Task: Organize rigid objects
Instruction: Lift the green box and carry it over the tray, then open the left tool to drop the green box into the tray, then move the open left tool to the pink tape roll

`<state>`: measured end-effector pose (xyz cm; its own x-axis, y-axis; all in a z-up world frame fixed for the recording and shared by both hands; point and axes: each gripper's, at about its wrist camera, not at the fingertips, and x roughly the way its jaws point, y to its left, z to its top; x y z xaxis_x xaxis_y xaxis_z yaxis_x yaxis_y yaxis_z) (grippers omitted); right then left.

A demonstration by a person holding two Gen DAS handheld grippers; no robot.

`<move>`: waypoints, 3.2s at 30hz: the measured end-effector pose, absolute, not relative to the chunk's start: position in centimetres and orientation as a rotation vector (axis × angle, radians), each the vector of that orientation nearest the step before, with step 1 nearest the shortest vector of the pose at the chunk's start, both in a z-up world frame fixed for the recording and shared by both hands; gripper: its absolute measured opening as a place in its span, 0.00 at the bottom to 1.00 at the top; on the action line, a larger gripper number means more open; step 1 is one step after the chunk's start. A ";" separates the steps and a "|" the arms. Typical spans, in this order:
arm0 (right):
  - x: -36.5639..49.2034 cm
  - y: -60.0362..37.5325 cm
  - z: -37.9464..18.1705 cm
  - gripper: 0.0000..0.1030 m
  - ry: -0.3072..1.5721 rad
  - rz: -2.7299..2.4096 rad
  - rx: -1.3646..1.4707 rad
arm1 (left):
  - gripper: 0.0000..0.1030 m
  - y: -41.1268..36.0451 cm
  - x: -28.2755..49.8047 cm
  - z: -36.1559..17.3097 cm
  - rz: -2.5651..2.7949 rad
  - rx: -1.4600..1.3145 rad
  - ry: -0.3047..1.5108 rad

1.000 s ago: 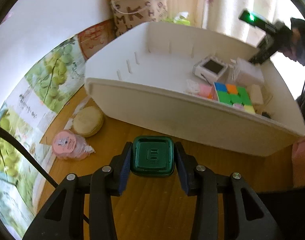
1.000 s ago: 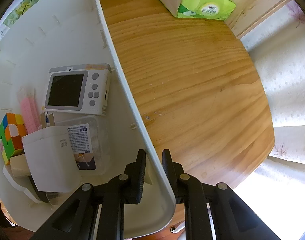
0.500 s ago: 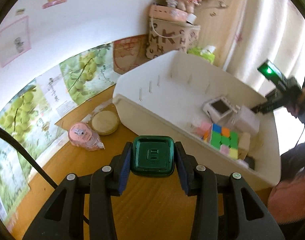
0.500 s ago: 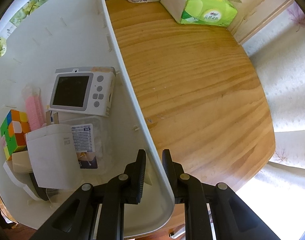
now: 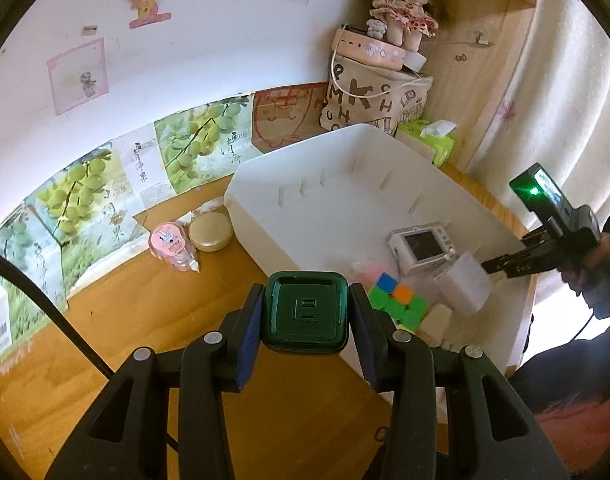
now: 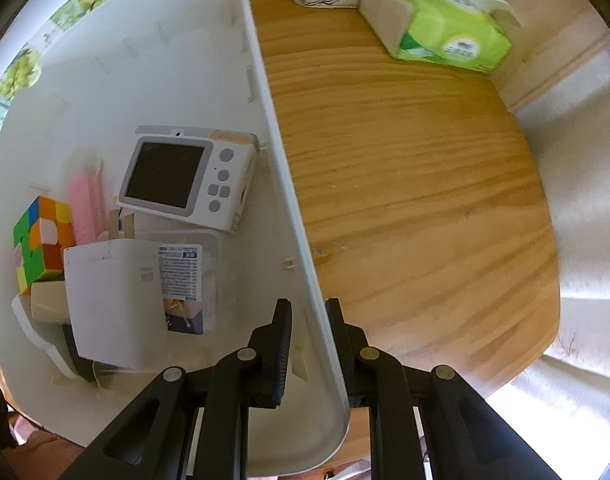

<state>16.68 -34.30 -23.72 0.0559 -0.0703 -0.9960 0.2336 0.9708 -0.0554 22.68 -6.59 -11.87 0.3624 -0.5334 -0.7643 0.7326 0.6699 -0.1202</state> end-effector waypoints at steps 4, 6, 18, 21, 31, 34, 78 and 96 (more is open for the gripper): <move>16.9 -34.5 -23.4 0.16 1.500 -0.187 0.109 | 0.43 -7.4 21.6 -11.1 -0.806 0.233 0.881; 17.0 -34.6 -23.2 0.16 1.500 -0.162 0.097 | 0.43 -8.1 21.1 -10.8 -0.795 0.227 0.891; 17.4 -34.3 -21.5 0.16 1.497 -0.023 0.006 | 0.43 -12.3 18.7 -10.2 -0.755 0.186 0.949; 17.5 -34.3 -21.1 0.16 1.493 0.013 -0.013 | 0.43 -13.5 18.2 -10.3 -0.746 0.171 0.972; 17.7 -33.0 -21.2 0.16 1.506 0.120 -0.105 | 0.43 -16.5 17.1 -11.7 -0.701 0.111 1.042; 17.8 -32.7 -21.4 0.13 1.511 0.158 -0.135 | 0.43 -17.2 17.0 -12.1 -0.685 0.104 1.063; 18.7 -34.9 -21.8 0.11 1.524 0.086 -0.049 | 0.81 -8.9 21.7 -11.5 -0.394 0.018 1.158; 18.1 -36.7 -21.6 0.10 1.477 -0.230 0.147 | 0.86 -2.0 30.9 -12.5 -0.351 0.059 1.208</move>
